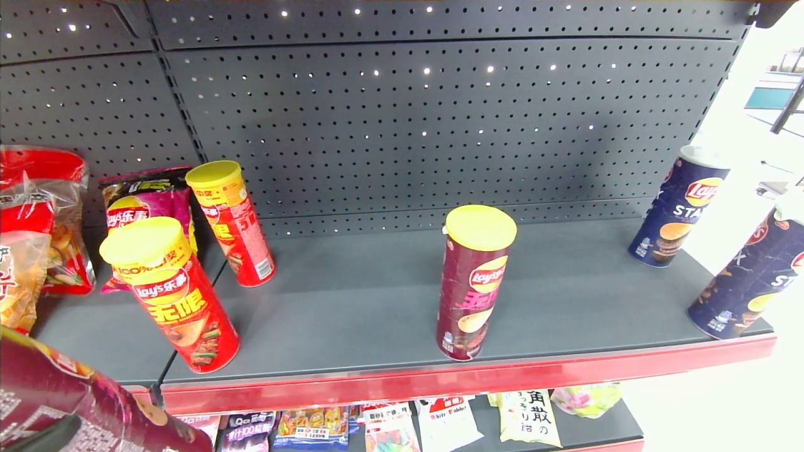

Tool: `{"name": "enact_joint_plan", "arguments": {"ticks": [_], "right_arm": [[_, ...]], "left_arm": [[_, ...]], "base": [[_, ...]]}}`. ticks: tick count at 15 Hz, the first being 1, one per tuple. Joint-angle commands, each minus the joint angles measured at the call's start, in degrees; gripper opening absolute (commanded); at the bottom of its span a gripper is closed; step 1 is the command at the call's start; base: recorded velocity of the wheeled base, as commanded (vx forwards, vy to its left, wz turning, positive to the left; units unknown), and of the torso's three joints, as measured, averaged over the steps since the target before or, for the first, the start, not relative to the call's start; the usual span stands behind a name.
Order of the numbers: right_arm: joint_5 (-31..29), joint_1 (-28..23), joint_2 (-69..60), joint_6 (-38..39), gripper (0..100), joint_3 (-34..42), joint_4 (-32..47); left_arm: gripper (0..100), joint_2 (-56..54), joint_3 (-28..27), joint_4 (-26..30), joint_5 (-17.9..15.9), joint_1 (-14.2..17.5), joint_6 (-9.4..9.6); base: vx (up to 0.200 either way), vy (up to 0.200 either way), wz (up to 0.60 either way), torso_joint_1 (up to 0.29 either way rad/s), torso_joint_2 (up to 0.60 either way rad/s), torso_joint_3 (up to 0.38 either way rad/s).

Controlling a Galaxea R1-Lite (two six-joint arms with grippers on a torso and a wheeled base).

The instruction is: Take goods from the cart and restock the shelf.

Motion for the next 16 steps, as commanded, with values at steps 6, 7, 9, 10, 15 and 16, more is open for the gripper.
{"name": "enact_joint_plan", "arguments": {"ticks": [6, 7, 9, 10, 15, 16], "right_arm": [[-2.9, 4.1, -6.2, 4.4, 100, 0.3, 2.0], [-3.9, 4.1, -6.3, 5.7, 100, 0.3, 2.7], [-1.9, 4.2, -6.3, 3.9, 100, 0.3, 2.8], [-1.5, 4.2, -6.3, 4.3, 100, 0.3, 2.8], [-1.3, 4.2, -6.3, 4.4, 100, 0.3, 2.8], [-1.3, 4.2, -6.3, 4.4, 100, 0.3, 2.8]], "left_arm": [[0, -0.3, 0.2, -0.6, 0.0, 0.1, -0.07], [0, -0.3, 0.2, -0.6, 0.0, 0.1, -0.07], [0, -0.5, 0.3, -0.6, 0.0, 0.0, -0.07], [0, -0.6, 0.4, -0.5, -0.1, 0.0, 0.11], [0, -0.1, 0.1, -0.5, -0.3, 0.0, 0.19], [0, 0.1, 0.1, -0.5, -0.6, 0.0, 0.19]], "base": [[0.000, 0.000, 0.00, 0.000, 0.00, 0.000], [0.000, 0.000, 0.00, 0.000, 0.00, 0.000], [0.000, 0.000, 0.00, 0.000, 0.00, 0.000], [0.000, 0.000, 0.00, 0.000, 0.00, 0.000], [0.000, 0.000, 0.00, 0.000, 0.00, 0.000], [0.000, 0.000, 0.00, 0.000, 0.00, 0.000]]}}
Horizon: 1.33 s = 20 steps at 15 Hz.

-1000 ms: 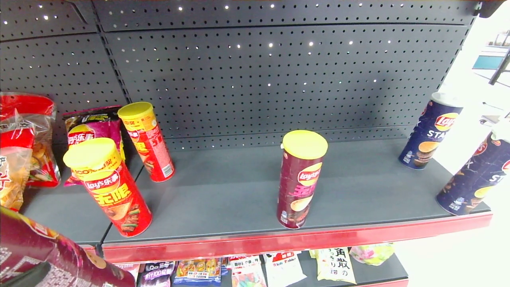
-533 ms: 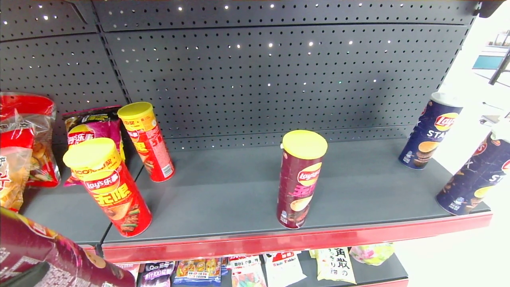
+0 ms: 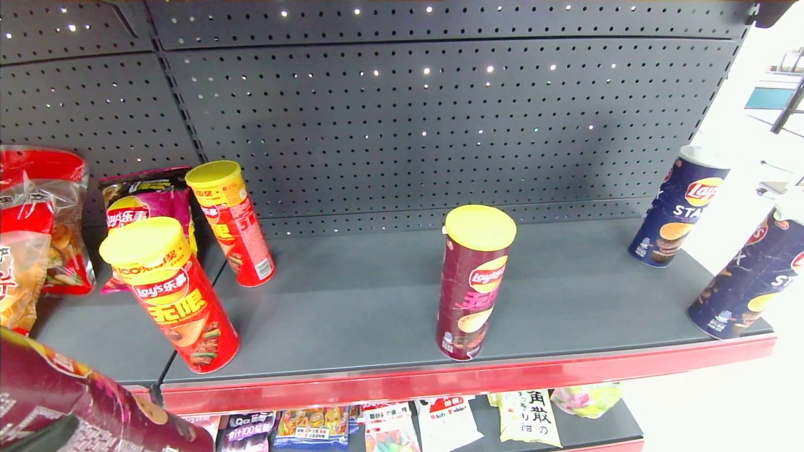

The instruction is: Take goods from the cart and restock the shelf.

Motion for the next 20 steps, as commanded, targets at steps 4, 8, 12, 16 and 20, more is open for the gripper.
{"name": "enact_joint_plan", "arguments": {"ticks": [4, 8, 12, 16, 20], "right_arm": [[0.0, 0.0, -0.1, 0.0, 100, -0.1, 0.0], [0.0, 0.0, -0.1, 0.0, 100, 0.0, 0.0], [0.0, 0.0, -0.1, 0.0, 100, 0.0, 0.0], [-0.1, 0.0, -0.1, 0.0, 100, 0.0, 0.0], [0.0, 0.0, -0.1, 0.0, 100, 0.0, 0.0]], "left_arm": [[0, 2.5, -1.0, 0.0, -3.2, 0.0, 0.01], [0, 10.3, -4.8, -1.7, -5.4, 0.0, 0.10], [0, 23.3, -10.0, -11.0, -5.7, 0.0, 0.28], [0, 33.1, -14.4, -12.3, -5.6, -3.1, 3.79], [0, 44.8, -19.1, -17.0, -5.5, -4.1, 3.97]], "base": [[0.000, 0.000, 0.00, 0.000, 0.00, 0.000], [0.000, 0.000, 0.00, 0.000, 0.00, 0.000], [0.000, 0.000, 0.00, 0.000, 0.00, 0.000], [0.000, 0.000, 0.00, 0.000, 0.00, 0.000], [0.000, 0.000, 0.00, 0.000, 0.00, 0.000]]}}
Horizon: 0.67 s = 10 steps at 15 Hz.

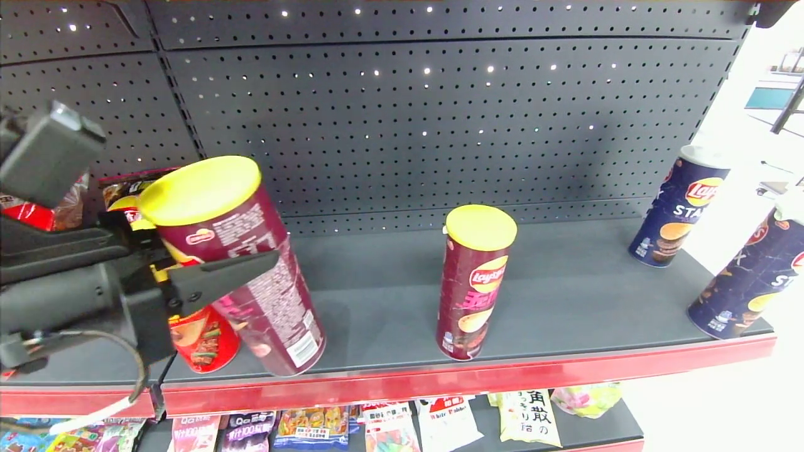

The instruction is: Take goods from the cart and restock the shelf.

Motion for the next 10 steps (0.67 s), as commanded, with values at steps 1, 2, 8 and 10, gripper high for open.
{"name": "enact_joint_plan", "arguments": {"ticks": [1, 2, 8, 10], "right_arm": [[0.0, 0.0, 0.0, 0.0, 100, 0.0, 0.0], [0.0, 0.0, 0.0, 0.0, 100, 0.0, 0.0], [0.0, 0.0, 0.0, 0.0, 100, 0.0, 0.0], [0.0, 0.0, 0.0, 0.0, 100, 0.0, 0.0]], "left_arm": [[0, 12.3, -3.3, -4.8, -0.1, -0.6, 0.25], [0, 13.1, -3.5, -5.4, -0.1, -0.6, 0.25], [0, 29.7, -14.8, -10.5, -0.9, -1.3, 2.10], [0, 35.4, -21.5, -10.6, -1.8, -1.7, 2.71]], "base": [[0.000, 0.000, 0.00, 0.000, 0.00, 0.000], [0.000, 0.000, 0.00, 0.000, 0.00, 0.000], [0.000, 0.000, 0.00, 0.000, 0.00, 0.000], [0.000, 0.000, 0.00, 0.000, 0.00, 0.000]]}}
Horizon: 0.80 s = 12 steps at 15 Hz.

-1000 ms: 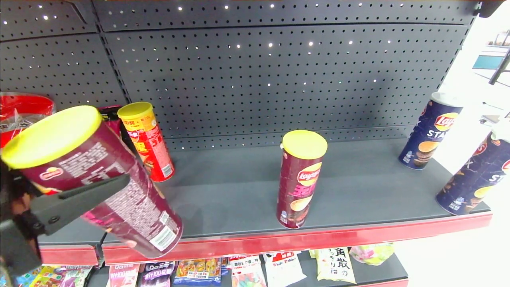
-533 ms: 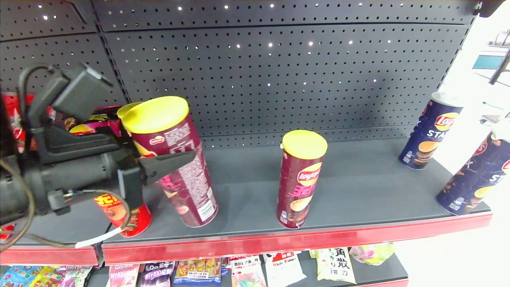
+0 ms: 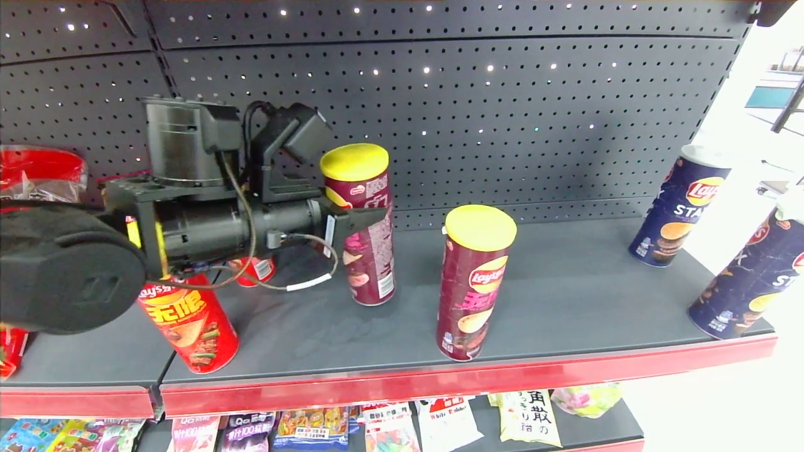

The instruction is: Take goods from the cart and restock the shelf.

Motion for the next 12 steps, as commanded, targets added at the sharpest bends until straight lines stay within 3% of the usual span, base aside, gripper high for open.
{"name": "enact_joint_plan", "arguments": {"ticks": [1, 12], "right_arm": [[0.0, 0.0, 0.0, 0.0, 100, 0.0, 0.0], [0.0, 0.0, 0.0, 0.0, 100, 0.0, 0.0]], "left_arm": [[0, 7.1, -5.6, 0.0, -0.3, -0.2, 0.24], [0, 14.1, -14.1, -0.5, -0.3, -3.8, 0.15]], "base": [[0.000, 0.000, 0.00, 0.000, 0.00, 0.000], [0.000, 0.000, 0.00, 0.000, 0.00, 0.000]]}}
